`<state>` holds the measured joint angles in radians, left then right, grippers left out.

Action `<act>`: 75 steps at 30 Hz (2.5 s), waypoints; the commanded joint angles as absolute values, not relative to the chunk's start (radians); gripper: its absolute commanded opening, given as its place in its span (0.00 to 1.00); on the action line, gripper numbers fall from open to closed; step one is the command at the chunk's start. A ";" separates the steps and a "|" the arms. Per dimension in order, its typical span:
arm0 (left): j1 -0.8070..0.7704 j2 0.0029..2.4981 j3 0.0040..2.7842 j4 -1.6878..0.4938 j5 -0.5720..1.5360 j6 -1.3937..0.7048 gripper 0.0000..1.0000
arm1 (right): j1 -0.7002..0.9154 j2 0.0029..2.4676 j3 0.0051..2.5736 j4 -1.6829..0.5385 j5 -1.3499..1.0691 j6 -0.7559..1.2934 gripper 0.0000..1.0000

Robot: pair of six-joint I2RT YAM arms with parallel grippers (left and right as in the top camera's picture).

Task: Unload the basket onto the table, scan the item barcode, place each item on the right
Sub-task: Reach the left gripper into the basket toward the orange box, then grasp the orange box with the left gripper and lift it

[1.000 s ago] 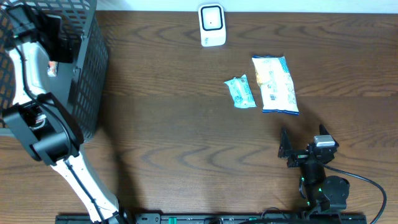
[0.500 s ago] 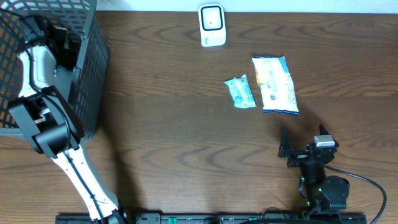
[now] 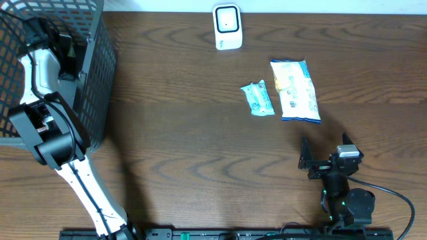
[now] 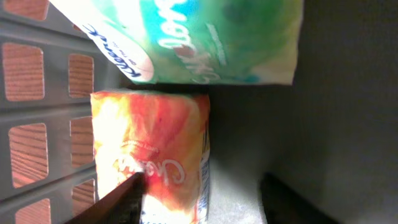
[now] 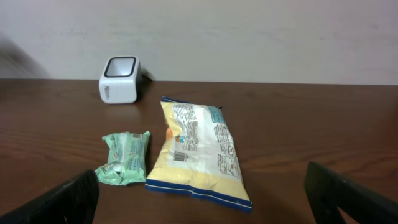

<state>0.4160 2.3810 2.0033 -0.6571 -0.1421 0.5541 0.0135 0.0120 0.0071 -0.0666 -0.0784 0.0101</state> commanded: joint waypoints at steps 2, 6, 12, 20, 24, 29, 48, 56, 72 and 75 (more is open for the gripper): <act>0.420 2.395 1.997 -0.672 -0.159 0.529 0.49 | 0.020 0.007 0.006 -0.071 -0.081 -0.001 0.99; 0.421 2.395 1.997 -0.672 -0.159 0.511 0.32 | 0.020 0.007 0.006 -0.071 -0.081 -0.001 0.99; 0.420 2.395 1.997 -0.645 -0.256 0.441 0.08 | 0.020 0.007 0.006 -0.071 -0.081 -0.001 0.99; 0.415 2.340 1.998 -0.649 -0.278 0.175 0.07 | 0.020 0.007 0.006 -0.071 -0.081 -0.001 0.99; 0.402 2.246 1.998 -0.667 -0.233 0.085 0.07 | 0.020 0.007 0.006 -0.071 -0.081 -0.001 0.99; 0.393 2.096 1.998 -0.700 -0.022 0.084 0.07 | 0.020 0.007 0.006 -0.071 -0.081 -0.001 0.99; 0.403 2.022 1.997 -0.800 -0.014 0.225 0.83 | 0.020 0.007 0.006 -0.071 -0.081 -0.001 0.99; 0.452 2.164 1.997 -0.765 -0.097 0.228 0.84 | 0.020 0.007 0.006 -0.071 -0.081 -0.001 0.99; 0.459 2.323 1.997 -0.682 -0.027 0.386 0.84 | 0.020 0.007 0.006 -0.071 -0.081 -0.001 0.99; 0.459 2.340 1.997 -0.671 -0.027 0.402 0.84 | 0.020 0.007 0.006 -0.071 -0.081 -0.001 0.99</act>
